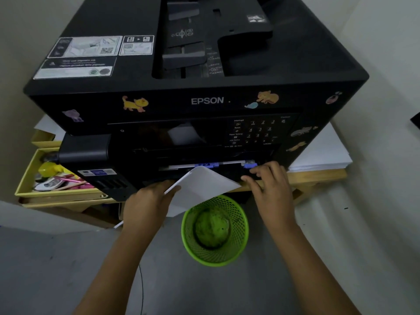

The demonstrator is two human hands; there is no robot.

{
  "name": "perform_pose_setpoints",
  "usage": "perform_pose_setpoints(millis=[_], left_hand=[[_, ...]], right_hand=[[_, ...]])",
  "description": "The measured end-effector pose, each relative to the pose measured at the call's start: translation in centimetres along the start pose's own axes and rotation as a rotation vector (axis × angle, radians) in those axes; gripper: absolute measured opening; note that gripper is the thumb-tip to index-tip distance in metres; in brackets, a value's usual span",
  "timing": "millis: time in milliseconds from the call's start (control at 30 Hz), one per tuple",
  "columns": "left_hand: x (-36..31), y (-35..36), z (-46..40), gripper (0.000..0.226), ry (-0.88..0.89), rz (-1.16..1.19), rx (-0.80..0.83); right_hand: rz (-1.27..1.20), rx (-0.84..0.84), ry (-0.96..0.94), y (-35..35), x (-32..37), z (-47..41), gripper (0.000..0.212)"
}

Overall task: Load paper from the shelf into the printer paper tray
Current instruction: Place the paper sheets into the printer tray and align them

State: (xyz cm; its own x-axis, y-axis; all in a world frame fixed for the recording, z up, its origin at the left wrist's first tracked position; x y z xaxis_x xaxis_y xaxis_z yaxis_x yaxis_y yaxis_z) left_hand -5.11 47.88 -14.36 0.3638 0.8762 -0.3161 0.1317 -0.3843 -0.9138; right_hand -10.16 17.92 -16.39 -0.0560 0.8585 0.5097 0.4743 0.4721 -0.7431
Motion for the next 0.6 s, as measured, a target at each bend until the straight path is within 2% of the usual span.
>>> perform_pose_setpoints(millis=[367,600], left_hand=[[0.7,0.9,-0.4,0.031,-0.019,0.048,0.006],[0.3,1.6,-3.1,0.035,-0.027,0.076,0.002]], right_hand=[[-0.034,-0.014,0.021,0.5,-0.1,-0.3,0.019],[-0.099,-0.031,0.124,1.2,0.0,-3.1,0.031]])
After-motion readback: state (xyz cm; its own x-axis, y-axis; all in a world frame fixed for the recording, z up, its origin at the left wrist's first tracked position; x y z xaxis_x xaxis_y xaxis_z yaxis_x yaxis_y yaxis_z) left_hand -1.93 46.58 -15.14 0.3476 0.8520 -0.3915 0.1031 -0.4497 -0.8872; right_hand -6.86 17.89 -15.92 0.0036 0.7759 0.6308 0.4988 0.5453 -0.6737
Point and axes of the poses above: each hand's wrist, its own z-axis away from the middle knuckle, its own y-axis out of the palm, x = y × z, the point moved 2 cm from there along -z, towards the middle knuckle, and after that the axes turned 3 degrees about x, right-handed, at the moved point
